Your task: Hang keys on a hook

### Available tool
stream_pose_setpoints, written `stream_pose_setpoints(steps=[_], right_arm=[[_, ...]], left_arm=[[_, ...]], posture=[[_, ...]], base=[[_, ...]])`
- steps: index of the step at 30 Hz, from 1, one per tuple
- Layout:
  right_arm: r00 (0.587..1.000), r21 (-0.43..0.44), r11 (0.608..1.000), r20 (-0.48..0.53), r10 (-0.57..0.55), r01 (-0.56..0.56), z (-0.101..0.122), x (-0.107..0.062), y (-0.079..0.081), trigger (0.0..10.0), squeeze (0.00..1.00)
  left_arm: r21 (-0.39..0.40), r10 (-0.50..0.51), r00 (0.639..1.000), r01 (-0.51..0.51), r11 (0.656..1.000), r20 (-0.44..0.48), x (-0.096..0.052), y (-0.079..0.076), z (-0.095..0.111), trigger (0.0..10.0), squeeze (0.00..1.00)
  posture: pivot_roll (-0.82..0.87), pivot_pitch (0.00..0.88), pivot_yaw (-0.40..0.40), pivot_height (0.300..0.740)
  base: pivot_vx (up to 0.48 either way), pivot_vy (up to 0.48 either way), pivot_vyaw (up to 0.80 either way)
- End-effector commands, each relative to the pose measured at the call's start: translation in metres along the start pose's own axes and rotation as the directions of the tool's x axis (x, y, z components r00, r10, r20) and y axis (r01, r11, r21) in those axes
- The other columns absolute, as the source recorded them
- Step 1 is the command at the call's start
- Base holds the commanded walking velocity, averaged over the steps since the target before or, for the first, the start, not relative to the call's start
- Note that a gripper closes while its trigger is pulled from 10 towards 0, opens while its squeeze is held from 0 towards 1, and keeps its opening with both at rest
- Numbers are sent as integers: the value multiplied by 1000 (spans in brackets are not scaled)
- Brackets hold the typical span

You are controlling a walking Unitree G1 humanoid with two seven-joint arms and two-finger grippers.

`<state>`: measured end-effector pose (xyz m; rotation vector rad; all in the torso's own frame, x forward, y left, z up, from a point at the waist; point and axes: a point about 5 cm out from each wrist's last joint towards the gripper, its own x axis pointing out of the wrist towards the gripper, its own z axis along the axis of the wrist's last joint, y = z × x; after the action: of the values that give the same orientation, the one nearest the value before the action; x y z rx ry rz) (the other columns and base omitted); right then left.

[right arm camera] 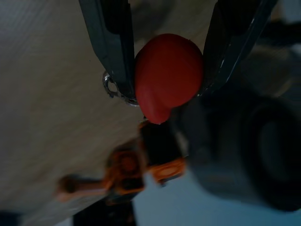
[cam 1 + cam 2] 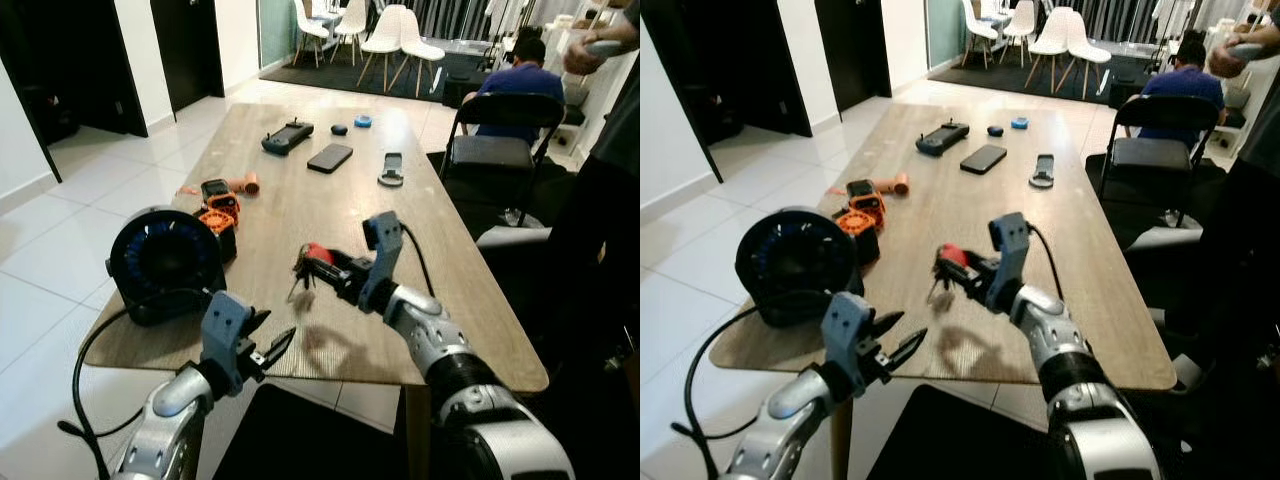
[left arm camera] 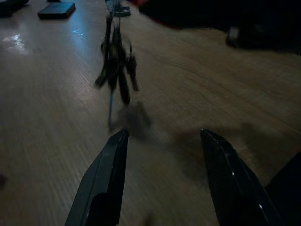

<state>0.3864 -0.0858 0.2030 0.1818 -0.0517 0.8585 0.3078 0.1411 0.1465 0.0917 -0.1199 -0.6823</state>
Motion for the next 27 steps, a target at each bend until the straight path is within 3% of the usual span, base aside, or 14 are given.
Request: stream_pose_setpoints(steps=[1,6,16,27], right_arm=[[990,61,988,12,144,-144,-7,-4,18,10000,0],[967,102,962,50,250,-254,-8,-18,35,10000,0],[936,114,929,60,347,-352,-4,-34,57,10000,0],[911,135,902,32,411,-411,-4,-48,78,10000,0]], left_arm=[[-11,-47,997,46,999,-62,-14,2,-10,10000,0],[40,8,992,-3,999,-127,-25,21,-19,10000,0],[90,41,977,-22,996,-208,-46,46,-27,10000,0],[121,114,974,-91,988,-195,-51,57,-27,10000,0]], posture=[[61,108,-15,740],[58,95,-10,740],[60,90,8,740],[56,88,11,740]], base=[[0,0,0],[0,0,0],[0,0,0],[0,0,0]])
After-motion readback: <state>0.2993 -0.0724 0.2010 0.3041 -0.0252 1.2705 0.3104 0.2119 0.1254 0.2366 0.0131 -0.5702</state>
